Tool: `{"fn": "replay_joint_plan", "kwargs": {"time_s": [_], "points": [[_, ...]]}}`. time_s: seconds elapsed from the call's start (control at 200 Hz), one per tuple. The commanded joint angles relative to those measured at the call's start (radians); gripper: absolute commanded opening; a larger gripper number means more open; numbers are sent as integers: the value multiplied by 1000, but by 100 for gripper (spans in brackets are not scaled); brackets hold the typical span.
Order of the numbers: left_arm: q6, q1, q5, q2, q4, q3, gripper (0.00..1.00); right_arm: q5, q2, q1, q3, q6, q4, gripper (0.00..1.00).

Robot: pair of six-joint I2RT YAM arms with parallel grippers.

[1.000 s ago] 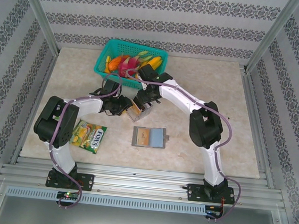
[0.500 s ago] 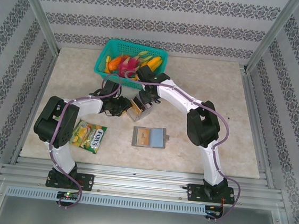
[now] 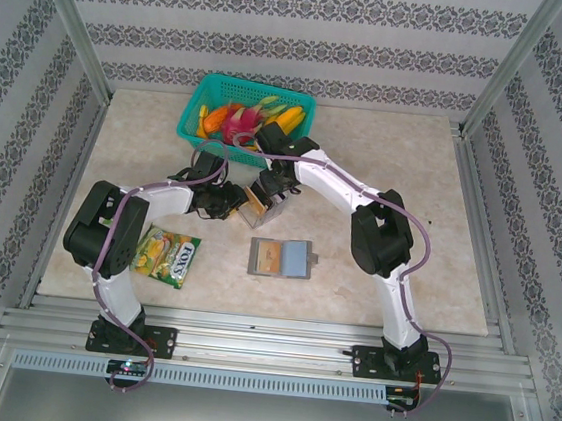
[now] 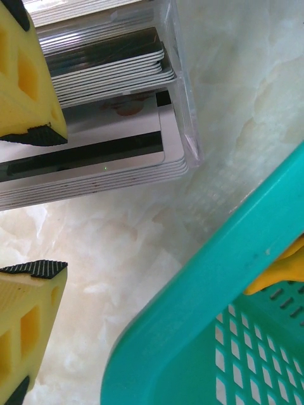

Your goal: Put the credit cards into the card holder

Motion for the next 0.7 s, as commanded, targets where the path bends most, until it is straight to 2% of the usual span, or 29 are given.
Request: {"fn": "replay_joint_plan", "kwargs": {"time_s": [0.0, 0.385, 0.694], "points": [[15, 13, -16, -13, -17, -12, 36, -6, 12, 7, 35, 0, -19, 52], [11, 13, -12, -2, -9, -21, 36, 12, 61, 3, 47, 0, -26, 52], [16, 13, -16, -4, -15, -23, 36, 78, 26, 5, 46, -13, -28, 50]]}}
